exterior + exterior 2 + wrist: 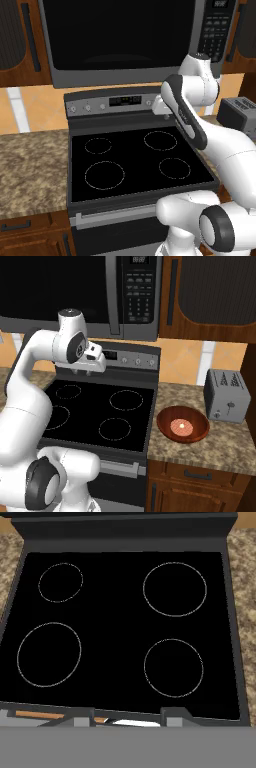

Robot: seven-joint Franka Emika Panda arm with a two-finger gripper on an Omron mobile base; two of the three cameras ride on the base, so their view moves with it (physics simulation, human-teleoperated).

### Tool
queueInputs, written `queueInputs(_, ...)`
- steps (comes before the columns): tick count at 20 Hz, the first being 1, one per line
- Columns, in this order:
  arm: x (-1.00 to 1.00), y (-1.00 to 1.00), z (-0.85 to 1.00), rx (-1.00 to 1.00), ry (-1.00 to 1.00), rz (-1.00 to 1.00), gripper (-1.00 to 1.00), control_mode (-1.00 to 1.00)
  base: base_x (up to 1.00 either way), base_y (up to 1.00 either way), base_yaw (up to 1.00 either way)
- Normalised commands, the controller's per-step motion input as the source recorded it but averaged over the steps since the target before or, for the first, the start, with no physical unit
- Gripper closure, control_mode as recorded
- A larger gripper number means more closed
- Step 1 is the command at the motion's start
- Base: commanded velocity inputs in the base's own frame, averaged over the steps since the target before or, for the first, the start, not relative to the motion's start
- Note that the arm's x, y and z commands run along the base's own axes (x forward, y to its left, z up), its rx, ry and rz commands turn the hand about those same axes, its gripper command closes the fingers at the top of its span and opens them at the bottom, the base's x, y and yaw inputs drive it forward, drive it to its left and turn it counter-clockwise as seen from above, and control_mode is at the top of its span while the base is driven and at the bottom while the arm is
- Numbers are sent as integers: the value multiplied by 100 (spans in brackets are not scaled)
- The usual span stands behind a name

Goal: Open the microwave, place the bowl with waffle inside the microwave, then close the microwave door and turn it on.

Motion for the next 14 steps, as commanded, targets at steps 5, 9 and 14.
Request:
queueInputs(5,-23,0,1,0,-5,0,-100,-100,0,0,0)
queueInputs(9,-8,-3,48,5,-17,-1,-100,-100,0,0,0)
queueInputs(14,-14,-24,75,0,-17,-6,-100,-100,0,0,0)
